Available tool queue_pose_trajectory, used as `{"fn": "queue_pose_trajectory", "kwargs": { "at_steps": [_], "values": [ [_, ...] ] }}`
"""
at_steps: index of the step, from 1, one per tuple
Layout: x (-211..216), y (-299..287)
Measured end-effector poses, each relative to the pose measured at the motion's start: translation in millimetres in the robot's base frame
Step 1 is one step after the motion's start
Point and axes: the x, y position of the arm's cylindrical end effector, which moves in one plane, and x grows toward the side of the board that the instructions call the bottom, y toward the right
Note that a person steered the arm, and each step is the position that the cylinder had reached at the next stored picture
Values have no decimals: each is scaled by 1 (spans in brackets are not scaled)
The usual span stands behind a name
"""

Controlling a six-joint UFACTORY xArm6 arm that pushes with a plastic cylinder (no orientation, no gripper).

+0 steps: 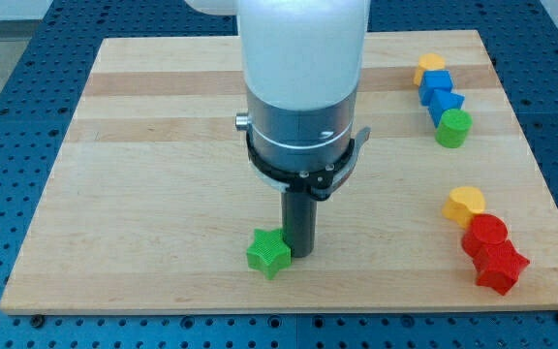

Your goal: Move your arm to the right center of the board

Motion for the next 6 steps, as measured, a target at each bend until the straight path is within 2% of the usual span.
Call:
{"fn": "queue_pose_trajectory", "kwargs": {
  "at_steps": [1,2,4,5,6],
  "values": [
    [1,0],
    [-19,17],
    [-81,85],
    [-89,131],
    [-110,205]
  ]
}}
